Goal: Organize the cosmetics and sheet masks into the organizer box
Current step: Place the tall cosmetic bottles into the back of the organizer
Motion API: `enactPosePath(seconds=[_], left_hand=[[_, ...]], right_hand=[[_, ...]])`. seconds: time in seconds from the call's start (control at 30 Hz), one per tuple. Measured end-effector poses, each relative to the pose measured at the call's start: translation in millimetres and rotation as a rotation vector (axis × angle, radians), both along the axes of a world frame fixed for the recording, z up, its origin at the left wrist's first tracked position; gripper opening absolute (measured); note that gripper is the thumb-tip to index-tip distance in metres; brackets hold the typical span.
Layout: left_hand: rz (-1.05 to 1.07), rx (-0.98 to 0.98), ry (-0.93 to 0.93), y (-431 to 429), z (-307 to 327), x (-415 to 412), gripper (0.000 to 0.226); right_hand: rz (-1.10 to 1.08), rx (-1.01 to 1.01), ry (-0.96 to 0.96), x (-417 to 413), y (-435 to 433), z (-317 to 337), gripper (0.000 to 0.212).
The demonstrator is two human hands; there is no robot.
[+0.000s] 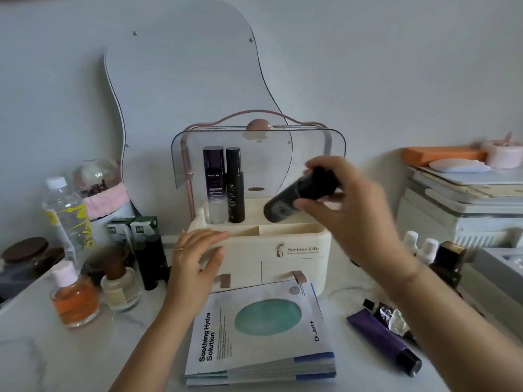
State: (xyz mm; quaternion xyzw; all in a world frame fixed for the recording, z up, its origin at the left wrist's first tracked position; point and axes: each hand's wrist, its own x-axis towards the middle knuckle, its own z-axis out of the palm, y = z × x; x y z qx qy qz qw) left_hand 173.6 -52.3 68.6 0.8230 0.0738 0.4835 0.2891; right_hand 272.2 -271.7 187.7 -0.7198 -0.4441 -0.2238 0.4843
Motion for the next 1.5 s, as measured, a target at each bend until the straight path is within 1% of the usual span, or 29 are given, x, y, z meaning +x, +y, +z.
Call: enactPosePath(seconds=[0.1,0.27,0.43,0.57,0.73,0.83,0.93,1.0,1.07,1.13,1.2,1.3,1.4,1.5], left_hand=[[0.001,0.005,-0.001,-1,1,0,0.029],[0.013,0.0,0.026,-1,1,-1,0.03],[0.015,0.005,0.01,1,0,0,0.027],[0.002,0.007,-0.019,1,-2,1,0.027],[0.01,0.017,-0.023,1,-2,1,0.026],[0.008,0.011,-0.011,-1,0,-1,0.027],[0.003,0.008,0.006,-4,2,-1,0.028],[0.0,0.012,0.016,-4,1,0,0.029],[0.004,0.025,0.019,-3,0,1,0.029],[0.015,0.061,0.017,-1,-1,2,0.028],[0.019,0.093,0.013,-1,-2,2,0.028],[0.024,0.114,0.018,1,-3,2,0.029],[0.038,0.131,0.018,3,-4,3,0.028],[0.043,0.149,0.008,4,-5,4,0.026]], right_hand=[[-0.058,-0.113,-0.049,28,54,-3,0.047],[-0.091,-0.26,0.047,76,117,-9,0.053],[-0.068,-0.201,0.235,99,146,-9,0.06],[-0.061,-0.274,0.412,110,154,-23,0.046],[-0.006,-0.329,0.528,112,157,-37,0.037],[-0.019,-0.363,0.526,112,156,-38,0.044],[-0.1,-0.428,0.44,105,146,-35,0.056],[-0.114,-0.382,0.406,92,129,-34,0.061],[-0.089,-0.257,0.391,72,102,-36,0.06],[-0.074,-0.108,0.356,51,67,-42,0.055],[-0.113,0.043,0.294,32,25,-53,0.046],[-0.28,0.225,0.241,16,-43,-74,0.034],[-0.477,0.273,0.257,20,-99,-94,0.031],[-0.569,0.234,0.357,35,-131,-111,0.034]])
